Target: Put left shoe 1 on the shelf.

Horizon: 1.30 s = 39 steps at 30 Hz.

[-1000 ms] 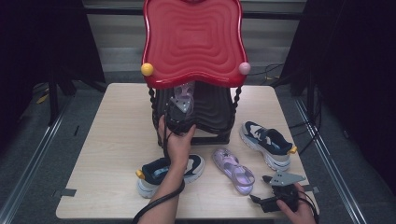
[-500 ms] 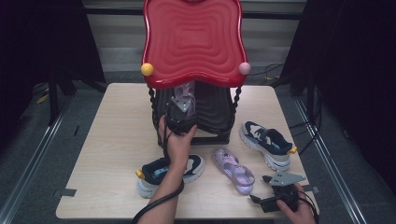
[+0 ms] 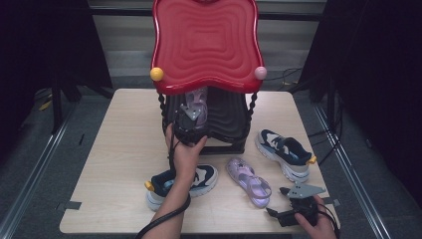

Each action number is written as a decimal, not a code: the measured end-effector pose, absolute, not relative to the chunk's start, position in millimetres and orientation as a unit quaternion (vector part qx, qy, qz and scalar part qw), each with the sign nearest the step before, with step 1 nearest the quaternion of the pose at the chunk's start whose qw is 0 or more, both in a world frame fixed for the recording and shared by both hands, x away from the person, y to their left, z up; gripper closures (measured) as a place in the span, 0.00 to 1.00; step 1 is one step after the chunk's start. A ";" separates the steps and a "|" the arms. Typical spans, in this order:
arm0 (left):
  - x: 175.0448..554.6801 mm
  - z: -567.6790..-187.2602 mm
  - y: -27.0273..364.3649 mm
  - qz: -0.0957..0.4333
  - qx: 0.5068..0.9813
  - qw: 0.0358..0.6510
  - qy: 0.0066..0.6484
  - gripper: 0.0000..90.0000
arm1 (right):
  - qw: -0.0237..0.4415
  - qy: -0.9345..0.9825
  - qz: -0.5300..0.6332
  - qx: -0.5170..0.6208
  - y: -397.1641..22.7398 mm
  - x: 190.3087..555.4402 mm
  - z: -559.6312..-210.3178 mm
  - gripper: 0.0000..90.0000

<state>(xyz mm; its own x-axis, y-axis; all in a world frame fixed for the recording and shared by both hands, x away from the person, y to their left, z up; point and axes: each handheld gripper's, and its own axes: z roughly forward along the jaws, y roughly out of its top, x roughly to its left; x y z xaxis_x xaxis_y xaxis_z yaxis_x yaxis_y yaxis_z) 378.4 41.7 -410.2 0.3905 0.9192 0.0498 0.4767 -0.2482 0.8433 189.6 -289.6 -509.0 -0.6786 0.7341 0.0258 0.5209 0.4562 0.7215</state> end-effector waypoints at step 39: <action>350.4 -392.7 66.7 0.200 0.804 0.380 0.412 0.22 | 0.146 0.840 0.364 0.374 -289.6 189.5 -509.0 0.14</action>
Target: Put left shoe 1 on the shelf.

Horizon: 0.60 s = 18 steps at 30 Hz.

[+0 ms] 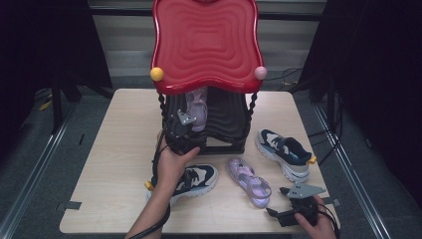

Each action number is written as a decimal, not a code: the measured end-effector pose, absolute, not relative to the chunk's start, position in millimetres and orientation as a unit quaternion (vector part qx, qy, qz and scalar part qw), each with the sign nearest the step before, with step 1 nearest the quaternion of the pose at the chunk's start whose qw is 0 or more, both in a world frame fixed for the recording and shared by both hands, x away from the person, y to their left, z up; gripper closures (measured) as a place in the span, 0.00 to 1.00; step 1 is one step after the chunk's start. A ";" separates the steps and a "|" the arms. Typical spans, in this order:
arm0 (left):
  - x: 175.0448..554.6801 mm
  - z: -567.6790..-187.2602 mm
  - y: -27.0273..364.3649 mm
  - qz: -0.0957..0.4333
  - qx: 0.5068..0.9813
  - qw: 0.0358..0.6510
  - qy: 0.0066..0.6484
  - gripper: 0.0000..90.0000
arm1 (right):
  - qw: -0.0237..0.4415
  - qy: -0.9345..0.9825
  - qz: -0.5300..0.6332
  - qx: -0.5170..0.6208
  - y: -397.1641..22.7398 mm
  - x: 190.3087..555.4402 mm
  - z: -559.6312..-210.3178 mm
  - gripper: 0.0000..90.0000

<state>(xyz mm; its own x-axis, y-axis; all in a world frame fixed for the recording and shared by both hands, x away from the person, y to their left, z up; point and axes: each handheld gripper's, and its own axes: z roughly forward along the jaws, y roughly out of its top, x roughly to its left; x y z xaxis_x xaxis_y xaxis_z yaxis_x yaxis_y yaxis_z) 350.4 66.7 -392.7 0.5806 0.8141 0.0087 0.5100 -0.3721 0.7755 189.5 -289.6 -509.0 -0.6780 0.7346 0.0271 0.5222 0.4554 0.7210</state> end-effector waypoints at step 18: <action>341.0 -385.4 94.7 0.160 0.819 0.386 0.394 0.22 | 0.147 0.841 0.365 0.372 -289.6 189.8 -509.1 0.14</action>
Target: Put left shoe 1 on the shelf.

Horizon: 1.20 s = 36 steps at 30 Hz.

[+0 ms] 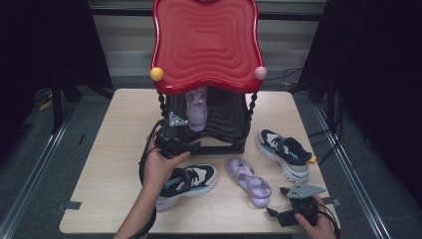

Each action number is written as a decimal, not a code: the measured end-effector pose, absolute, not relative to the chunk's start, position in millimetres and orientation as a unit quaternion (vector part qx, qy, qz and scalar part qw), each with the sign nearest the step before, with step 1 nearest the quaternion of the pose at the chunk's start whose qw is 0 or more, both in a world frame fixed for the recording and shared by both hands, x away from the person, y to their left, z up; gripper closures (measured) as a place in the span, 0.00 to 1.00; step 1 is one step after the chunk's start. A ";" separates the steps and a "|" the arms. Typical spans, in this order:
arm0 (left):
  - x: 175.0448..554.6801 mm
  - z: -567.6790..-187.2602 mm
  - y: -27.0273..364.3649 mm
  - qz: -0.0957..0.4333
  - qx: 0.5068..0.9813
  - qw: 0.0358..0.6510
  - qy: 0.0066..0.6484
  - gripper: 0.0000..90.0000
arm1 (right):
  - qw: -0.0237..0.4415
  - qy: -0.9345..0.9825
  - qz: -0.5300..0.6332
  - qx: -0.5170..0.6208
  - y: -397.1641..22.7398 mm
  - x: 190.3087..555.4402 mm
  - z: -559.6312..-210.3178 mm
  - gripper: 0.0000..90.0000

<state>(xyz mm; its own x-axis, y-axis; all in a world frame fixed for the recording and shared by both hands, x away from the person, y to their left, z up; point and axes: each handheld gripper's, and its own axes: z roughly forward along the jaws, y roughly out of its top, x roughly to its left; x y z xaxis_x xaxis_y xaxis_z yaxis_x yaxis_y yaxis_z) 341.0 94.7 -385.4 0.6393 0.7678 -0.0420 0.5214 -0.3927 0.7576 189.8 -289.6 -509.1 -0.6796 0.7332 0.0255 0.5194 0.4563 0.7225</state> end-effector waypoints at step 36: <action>327.2 -408.8 196.2 0.181 0.792 0.368 0.452 0.23 | 0.146 0.841 0.365 0.373 -289.6 189.7 -509.1 0.14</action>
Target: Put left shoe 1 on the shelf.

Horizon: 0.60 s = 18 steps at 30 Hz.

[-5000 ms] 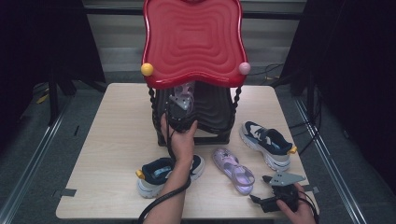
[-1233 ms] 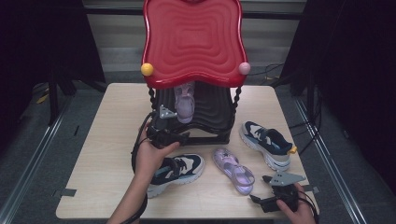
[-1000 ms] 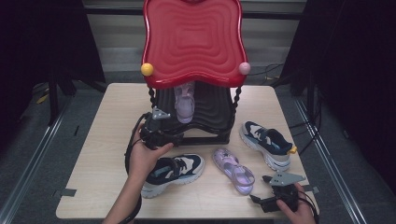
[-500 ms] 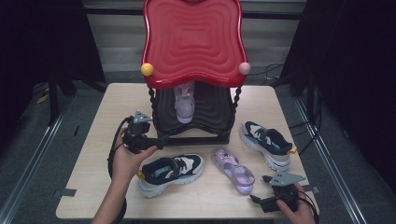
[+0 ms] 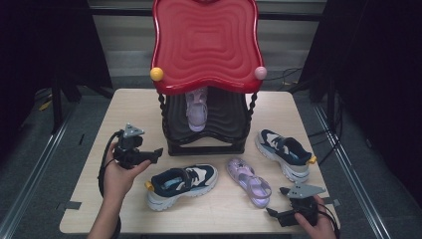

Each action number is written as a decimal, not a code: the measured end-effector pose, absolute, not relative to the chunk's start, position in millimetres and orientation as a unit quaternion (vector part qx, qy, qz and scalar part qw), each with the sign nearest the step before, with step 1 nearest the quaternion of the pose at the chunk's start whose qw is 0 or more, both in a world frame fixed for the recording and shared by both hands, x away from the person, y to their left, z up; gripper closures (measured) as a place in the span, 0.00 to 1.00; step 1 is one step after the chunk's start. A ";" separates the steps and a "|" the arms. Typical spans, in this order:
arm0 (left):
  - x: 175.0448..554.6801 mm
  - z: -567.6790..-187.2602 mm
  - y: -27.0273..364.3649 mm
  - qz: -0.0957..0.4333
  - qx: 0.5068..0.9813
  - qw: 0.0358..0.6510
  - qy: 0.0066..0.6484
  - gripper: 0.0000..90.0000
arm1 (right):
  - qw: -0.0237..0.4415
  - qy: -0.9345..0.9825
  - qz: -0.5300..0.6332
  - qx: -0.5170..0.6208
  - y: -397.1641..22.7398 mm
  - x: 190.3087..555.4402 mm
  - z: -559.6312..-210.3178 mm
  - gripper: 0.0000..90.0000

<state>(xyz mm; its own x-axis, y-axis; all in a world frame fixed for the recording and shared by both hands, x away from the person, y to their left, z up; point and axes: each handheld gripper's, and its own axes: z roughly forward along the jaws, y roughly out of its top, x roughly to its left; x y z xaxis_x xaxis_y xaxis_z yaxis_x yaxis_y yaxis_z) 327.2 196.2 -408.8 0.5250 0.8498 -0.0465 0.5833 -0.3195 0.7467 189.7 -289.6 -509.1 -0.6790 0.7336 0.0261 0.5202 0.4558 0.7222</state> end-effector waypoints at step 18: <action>325.1 -445.3 234.5 0.194 0.771 0.349 0.497 0.23 | 0.146 0.841 0.365 0.373 -289.6 189.7 -509.1 0.14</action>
